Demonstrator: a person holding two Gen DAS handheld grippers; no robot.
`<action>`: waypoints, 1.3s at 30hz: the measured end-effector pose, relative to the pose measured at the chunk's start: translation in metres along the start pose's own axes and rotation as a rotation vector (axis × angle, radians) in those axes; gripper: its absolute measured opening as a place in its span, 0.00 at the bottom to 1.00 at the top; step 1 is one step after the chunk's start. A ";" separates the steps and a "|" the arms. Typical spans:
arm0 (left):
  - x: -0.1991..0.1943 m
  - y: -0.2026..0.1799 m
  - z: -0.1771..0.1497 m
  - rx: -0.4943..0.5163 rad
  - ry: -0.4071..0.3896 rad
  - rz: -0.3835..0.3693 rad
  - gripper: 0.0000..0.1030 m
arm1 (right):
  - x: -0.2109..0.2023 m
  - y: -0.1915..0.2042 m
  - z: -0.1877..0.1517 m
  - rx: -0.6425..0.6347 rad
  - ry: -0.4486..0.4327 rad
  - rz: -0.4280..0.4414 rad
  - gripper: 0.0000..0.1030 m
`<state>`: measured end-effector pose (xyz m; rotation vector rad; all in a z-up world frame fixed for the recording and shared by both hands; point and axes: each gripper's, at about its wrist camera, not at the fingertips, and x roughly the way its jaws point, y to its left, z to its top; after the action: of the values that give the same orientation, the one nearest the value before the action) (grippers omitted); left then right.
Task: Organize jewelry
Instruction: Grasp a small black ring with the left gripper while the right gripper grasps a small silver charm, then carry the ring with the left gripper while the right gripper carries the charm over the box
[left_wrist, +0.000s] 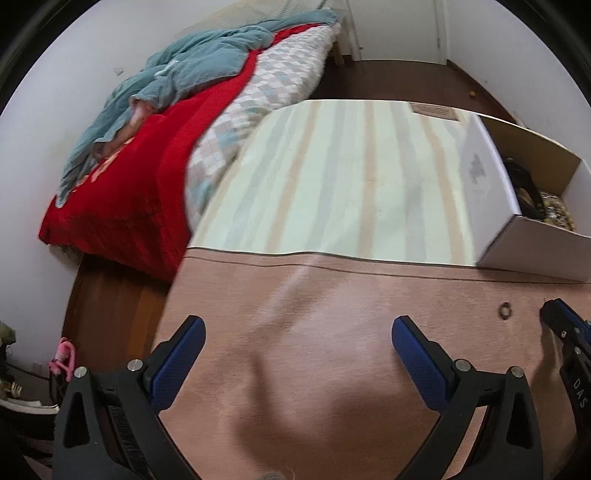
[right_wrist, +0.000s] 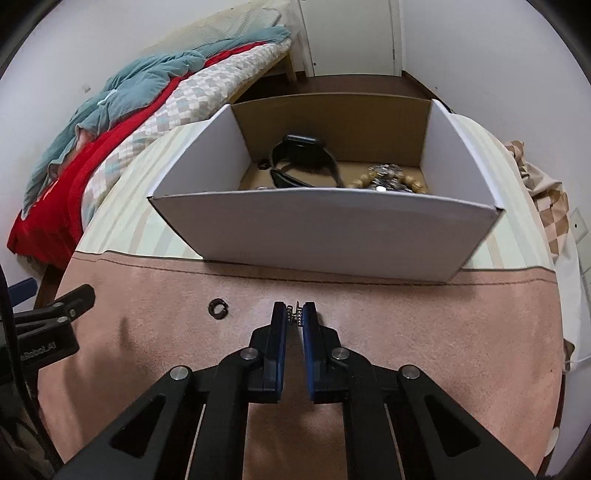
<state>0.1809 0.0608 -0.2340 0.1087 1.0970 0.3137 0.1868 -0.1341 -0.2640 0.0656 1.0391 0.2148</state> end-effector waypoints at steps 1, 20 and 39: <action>0.000 -0.004 0.001 0.006 0.001 -0.014 1.00 | -0.002 -0.004 0.000 0.012 -0.004 0.000 0.09; -0.005 -0.120 -0.006 0.166 0.026 -0.291 0.61 | -0.077 -0.096 -0.023 0.196 -0.073 -0.084 0.09; -0.062 -0.102 0.013 0.171 -0.076 -0.376 0.10 | -0.105 -0.087 0.001 0.211 -0.153 -0.031 0.09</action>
<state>0.1867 -0.0544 -0.1992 0.0642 1.0433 -0.1207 0.1492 -0.2404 -0.1879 0.2532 0.9069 0.0701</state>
